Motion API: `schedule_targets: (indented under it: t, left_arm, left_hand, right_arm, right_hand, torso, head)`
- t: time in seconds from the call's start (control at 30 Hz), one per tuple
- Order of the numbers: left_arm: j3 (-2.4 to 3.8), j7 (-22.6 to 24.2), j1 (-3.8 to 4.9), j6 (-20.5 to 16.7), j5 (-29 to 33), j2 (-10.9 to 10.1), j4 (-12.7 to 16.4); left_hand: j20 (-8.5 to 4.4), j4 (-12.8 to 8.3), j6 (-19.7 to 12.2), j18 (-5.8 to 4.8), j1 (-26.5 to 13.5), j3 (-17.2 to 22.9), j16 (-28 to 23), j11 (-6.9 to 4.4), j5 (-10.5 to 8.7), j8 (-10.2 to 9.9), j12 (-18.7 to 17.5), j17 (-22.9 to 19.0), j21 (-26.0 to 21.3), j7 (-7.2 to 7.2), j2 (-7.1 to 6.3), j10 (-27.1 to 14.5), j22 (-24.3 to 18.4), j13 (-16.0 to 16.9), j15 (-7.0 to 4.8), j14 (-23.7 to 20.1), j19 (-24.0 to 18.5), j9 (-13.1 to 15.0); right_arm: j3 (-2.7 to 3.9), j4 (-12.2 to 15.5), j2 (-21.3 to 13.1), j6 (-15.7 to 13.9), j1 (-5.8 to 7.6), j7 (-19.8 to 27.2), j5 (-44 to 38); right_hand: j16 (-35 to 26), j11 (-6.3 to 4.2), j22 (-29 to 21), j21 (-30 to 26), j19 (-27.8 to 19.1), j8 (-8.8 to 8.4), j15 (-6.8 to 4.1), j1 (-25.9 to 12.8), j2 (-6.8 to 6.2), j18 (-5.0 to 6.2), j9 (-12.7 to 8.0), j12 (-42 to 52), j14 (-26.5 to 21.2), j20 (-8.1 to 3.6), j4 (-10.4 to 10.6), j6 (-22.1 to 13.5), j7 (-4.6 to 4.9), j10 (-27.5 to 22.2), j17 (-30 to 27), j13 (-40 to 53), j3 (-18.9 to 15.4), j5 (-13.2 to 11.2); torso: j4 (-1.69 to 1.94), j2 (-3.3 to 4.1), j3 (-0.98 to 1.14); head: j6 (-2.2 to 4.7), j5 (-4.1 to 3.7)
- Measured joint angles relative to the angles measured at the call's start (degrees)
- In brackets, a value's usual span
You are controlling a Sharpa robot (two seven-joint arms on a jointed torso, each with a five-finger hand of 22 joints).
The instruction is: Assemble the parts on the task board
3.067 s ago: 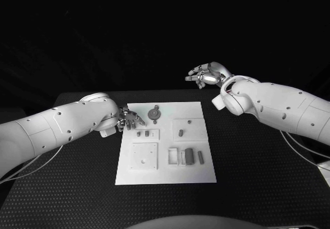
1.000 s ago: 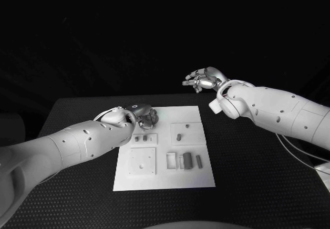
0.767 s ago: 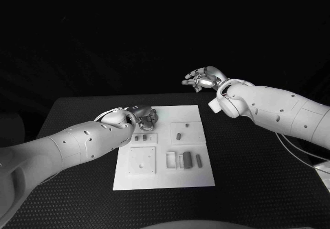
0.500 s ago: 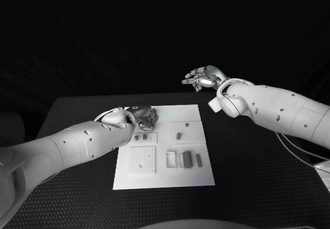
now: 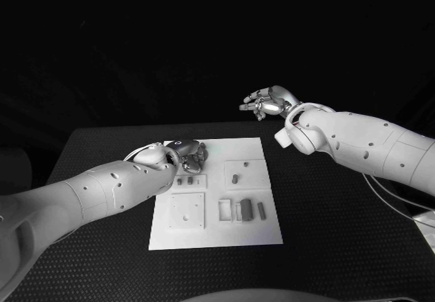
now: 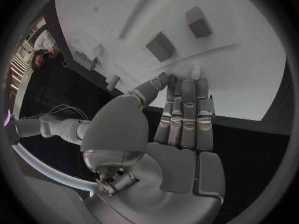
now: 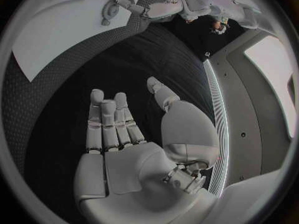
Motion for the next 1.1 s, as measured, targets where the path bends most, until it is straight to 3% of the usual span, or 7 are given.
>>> schedule_targets:
  t: [0.93, 1.1]
  left_arm:
    - [0.24, 0.33, -0.39, -0.32, -0.05, 0.52, -1.52]
    - [0.2, 0.42, -0.46, -0.4, -0.06, 0.5, -1.53]
  left_hand:
    - [-0.78, -0.1, 1.2, 0.0, 3.16, 1.62, 0.65, -0.83, -0.01, 0.83, -0.89, 1.19, 0.92, -0.36, 0.3, 2.26, 1.76, -0.71, -0.66, 3.11, 2.62, -0.65]
    - [-1.53, -0.1, 2.42, 0.15, 3.17, 1.62, 2.43, -1.55, -0.01, 1.61, -1.03, 2.03, 1.81, -0.86, 0.31, 3.81, 2.9, -0.66, -1.53, 4.8, 4.22, -0.76]
  right_arm:
    - [0.0, 0.22, -0.01, 0.0, 0.0, 0.0, 0.0]
    - [0.0, 0.2, -0.01, 0.0, 0.0, 0.0, 0.0]
  right_hand:
    - [0.05, 0.0, 0.0, 0.0, 0.0, 0.2, 0.0, 0.0, 0.0, 0.0, -0.05, 0.0, 0.0, 0.0, 0.0, 0.01, -0.01, 0.0, -0.04, -0.1, 0.0, 0.0]
    - [0.24, 0.0, 0.0, 0.0, 0.0, 0.19, 0.0, 0.0, 0.0, 0.0, -0.04, 0.0, 0.0, 0.0, 0.0, 0.01, -0.01, 0.0, -0.04, -0.1, 0.0, 0.0]
  torso:
    - [0.01, 0.03, -0.05]
    - [0.01, -0.01, -0.05]
  head:
    - [-0.43, -0.22]
    - [-0.46, -0.19]
